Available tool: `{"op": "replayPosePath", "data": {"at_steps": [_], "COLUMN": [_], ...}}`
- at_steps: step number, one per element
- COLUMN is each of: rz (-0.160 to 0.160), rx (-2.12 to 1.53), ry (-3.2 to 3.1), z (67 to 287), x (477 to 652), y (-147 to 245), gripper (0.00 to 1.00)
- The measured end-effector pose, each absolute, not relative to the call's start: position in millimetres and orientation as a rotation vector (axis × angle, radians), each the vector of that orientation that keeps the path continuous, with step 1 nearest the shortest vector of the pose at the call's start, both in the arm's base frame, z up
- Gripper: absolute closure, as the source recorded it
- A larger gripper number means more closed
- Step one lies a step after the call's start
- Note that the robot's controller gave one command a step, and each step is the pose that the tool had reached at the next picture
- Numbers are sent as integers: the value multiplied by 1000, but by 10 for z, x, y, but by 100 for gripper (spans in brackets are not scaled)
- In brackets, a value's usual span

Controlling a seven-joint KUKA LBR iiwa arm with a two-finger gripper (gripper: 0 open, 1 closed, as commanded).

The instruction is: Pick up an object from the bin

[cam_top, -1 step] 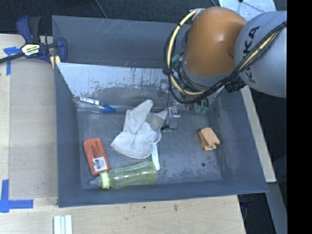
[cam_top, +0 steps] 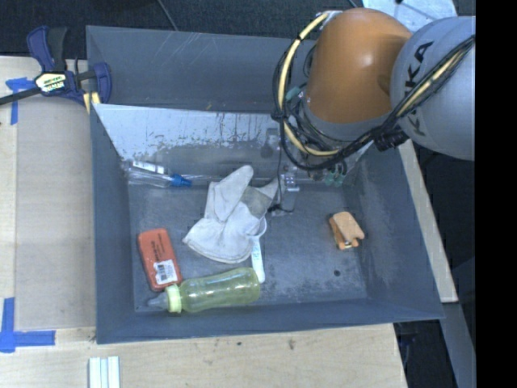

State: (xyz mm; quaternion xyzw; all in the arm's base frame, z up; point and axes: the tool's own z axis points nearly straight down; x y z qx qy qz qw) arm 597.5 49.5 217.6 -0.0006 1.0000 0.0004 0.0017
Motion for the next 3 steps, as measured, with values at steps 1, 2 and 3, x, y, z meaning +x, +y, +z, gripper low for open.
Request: {"op": "replayPosePath", "data": {"at_steps": [1,2,3], "rz": [0,0,6], "rx": [-92,-349,-96], "ry": [3130,3115,3134], "z": [1843,1238,777], "x": [5932,5796,5801], "y": [591,816,973], "gripper": [0,0,100]}}
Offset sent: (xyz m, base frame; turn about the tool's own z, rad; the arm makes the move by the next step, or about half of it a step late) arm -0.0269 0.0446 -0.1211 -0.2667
